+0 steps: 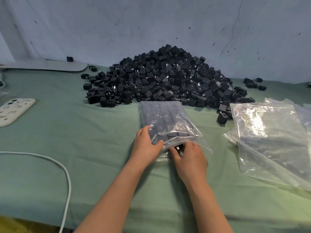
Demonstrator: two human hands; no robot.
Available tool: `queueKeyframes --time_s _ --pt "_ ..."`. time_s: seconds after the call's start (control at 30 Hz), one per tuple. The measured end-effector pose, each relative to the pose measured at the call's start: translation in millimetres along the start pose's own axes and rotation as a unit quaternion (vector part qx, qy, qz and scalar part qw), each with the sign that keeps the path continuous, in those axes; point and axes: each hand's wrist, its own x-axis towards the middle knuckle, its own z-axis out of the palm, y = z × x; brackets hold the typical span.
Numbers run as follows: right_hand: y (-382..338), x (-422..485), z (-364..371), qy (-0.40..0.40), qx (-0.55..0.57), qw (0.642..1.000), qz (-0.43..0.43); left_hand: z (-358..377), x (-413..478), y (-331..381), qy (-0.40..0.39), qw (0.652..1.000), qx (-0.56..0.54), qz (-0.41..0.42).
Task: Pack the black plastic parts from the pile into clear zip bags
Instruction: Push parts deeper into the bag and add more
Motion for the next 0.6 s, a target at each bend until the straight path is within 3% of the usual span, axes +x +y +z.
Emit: queueKeyframes --time_s 0.6 --pt "0.1 3.7 1.0 0.007 0.009 1.000 0.007 0.7 -1.8 0.8 -0.014 1.000 -0.001 0.010"
